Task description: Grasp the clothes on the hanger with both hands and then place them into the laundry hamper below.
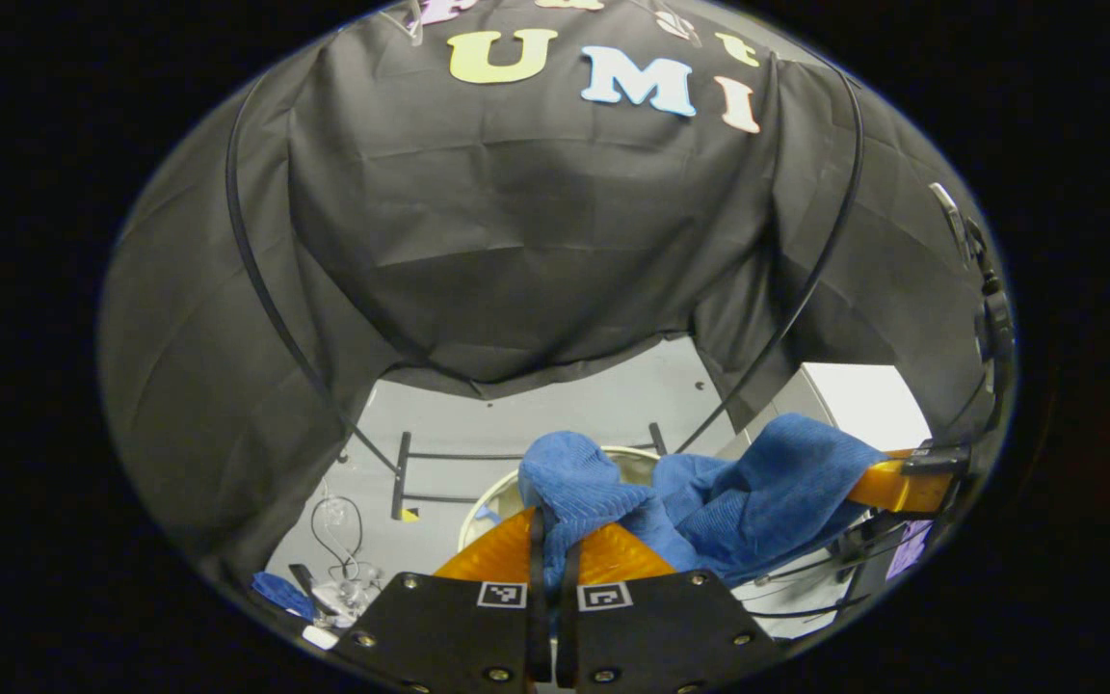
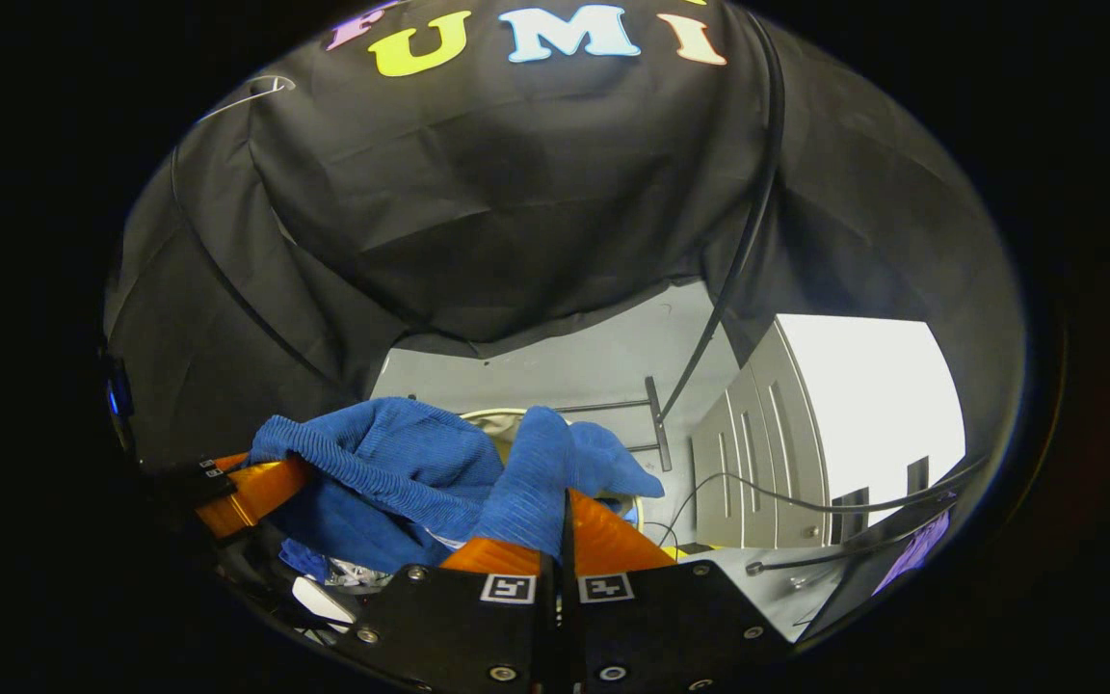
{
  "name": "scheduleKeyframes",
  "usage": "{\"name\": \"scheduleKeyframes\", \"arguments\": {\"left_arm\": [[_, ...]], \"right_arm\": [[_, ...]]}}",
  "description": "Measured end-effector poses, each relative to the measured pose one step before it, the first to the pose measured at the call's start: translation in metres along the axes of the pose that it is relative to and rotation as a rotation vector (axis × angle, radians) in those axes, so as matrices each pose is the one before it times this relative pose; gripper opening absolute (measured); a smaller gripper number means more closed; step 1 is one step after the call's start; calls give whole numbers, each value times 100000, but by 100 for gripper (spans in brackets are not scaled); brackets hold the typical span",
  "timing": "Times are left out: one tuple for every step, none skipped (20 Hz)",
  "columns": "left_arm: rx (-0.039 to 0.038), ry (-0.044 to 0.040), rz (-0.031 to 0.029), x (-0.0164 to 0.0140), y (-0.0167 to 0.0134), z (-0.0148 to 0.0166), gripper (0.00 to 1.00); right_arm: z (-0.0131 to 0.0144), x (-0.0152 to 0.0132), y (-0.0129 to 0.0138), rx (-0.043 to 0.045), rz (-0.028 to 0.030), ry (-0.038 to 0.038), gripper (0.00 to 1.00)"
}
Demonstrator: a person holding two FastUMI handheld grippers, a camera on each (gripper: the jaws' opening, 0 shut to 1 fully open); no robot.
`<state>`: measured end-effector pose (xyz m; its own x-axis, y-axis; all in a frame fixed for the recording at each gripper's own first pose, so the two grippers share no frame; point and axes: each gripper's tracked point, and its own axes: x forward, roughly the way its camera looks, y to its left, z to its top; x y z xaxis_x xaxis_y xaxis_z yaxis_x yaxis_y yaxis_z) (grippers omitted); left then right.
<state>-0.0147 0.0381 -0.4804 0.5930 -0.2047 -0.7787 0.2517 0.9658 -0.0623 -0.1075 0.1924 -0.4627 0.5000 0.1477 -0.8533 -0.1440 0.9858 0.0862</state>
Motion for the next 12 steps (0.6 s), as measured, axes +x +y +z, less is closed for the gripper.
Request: {"name": "scheduleKeyframes", "arguments": {"left_arm": [[-27, 433, 32, 8, -17, -84, 4], [92, 240, 79, -11, 111, -69, 4], [-2, 420, 248, 32, 133, -96, 4], [-220, 616, 206, 60, 118, -541, 4], [-137, 650, -41, 47, -14, -231, 4], [25, 338, -9, 48, -8, -217, 4], [100, 299, 52, 108, -19, -49, 4], [185, 367, 160, -8, 131, -143, 2], [149, 455, 407, 50, 84, 50, 4], [269, 892, 545, -63, 105, -201, 5], [565, 1118, 646, -41, 166, -138, 6], [687, 1303, 934, 173, 183, -426, 8]], "right_arm": [[-49, 31, -62, -148, -378, 211, 2], [-109, -14, -90, -46, -395, 323, 2], [27, -60, -84, 190, -331, 196, 3], [-58, 47, -32, 157, -454, 129, 3], [15, -27, -126, -222, -473, 337, 3], [-131, -73, -130, -392, -670, 336, 3], [-30, -71, -45, -328, -177, 244, 3], [-183, 84, 73, -238, 431, 750, 5], [-188, 84, 184, 38, 718, 635, 2], [-100, -123, 67, 82, 200, 575, 7], [-64, -68, 133, -42, 593, 669, 10], [36, -273, 483, 742, 1716, -188, 11]]}}
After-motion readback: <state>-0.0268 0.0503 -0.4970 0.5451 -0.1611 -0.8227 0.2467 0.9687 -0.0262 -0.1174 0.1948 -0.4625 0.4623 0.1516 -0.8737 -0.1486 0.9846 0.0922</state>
